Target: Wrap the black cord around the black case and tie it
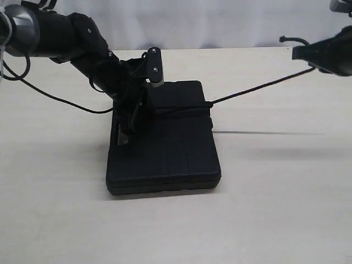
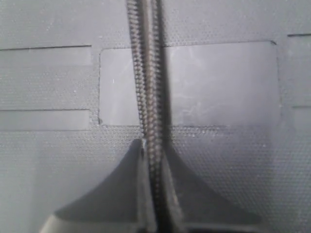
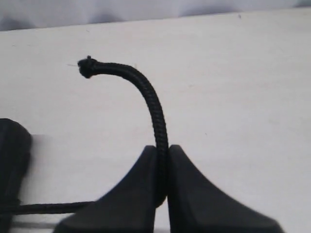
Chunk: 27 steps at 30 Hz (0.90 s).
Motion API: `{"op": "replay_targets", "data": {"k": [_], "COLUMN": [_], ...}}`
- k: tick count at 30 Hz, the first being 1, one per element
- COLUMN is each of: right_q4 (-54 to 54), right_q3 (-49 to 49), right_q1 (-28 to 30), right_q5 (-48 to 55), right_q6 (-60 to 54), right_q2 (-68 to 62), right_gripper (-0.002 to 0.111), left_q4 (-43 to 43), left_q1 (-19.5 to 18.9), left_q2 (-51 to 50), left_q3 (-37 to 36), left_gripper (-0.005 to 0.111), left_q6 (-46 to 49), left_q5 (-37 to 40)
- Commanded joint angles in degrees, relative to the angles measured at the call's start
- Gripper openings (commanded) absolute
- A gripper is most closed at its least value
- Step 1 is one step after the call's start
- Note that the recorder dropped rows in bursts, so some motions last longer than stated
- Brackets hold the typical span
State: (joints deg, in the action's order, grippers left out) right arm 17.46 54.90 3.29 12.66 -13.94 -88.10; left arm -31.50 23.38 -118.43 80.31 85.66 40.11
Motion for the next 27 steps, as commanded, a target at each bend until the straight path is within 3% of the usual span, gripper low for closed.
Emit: {"op": "replay_targets", "data": {"k": [1,8,10,13,15,17,20,23,25,27], "right_q4": [-1.2,-1.9,-1.9,-1.5,-2.1,-2.1,-2.1,-1.7,-1.7,-1.7], "right_q3": [-6.4,-9.2,-9.2,-8.9,-8.2,-7.4,-7.4,-7.4,-7.3,-7.3], "right_q1": [6.1,6.6,6.6,6.6,6.6,5.7,-1.4,-15.4,-19.7,-20.2], "right_q5": [-10.1,-15.3,-15.8,-14.8,-11.8,-6.4,-3.8,-6.8,-13.6,-17.8], "right_q6": [0.0,-0.4,-0.4,1.2,0.5,-3.3,-18.1,-30.2,-31.9,-31.9], "right_q2": [0.5,-6.0,-7.4,-8.3,-7.3,-4.7,-2.0,-5.3,-9.9,-13.4], "right_gripper": [0.004,0.005,0.015,0.054,0.067,0.068,0.068,0.068,0.068,0.068], "left_q4": [3.4,3.4,3.5,2.2,2.2,2.2,2.1,1.7,0.1,0.0], "left_q1": [-1.0,-1.0,-1.0,-1.0,-1.0,-1.0,-1.0,-1.0,-1.0,-1.0], "left_q2": [-1.0,-1.0,-1.0,-1.0,-1.0,-1.0,-1.0,-1.0,-1.0,-1.0], "left_q3": [-0.3,-0.3,-0.3,-0.3,-0.3,-0.3,-0.3,-0.3,-0.3,-0.3], "left_gripper": [0.0,0.0,0.0,0.0,0.0,0.0,0.0,0.0,0.0,0.0], "left_q6": [-0.6,-1.5,-1.5,-1.5,-1.5,-1.5,-1.5,-1.5,-1.5,-1.5], "left_q5": [1.7,1.1,0.0,-1.7,-1.7,-1.7,-1.7,-2.1,-2.4,-2.4]}}
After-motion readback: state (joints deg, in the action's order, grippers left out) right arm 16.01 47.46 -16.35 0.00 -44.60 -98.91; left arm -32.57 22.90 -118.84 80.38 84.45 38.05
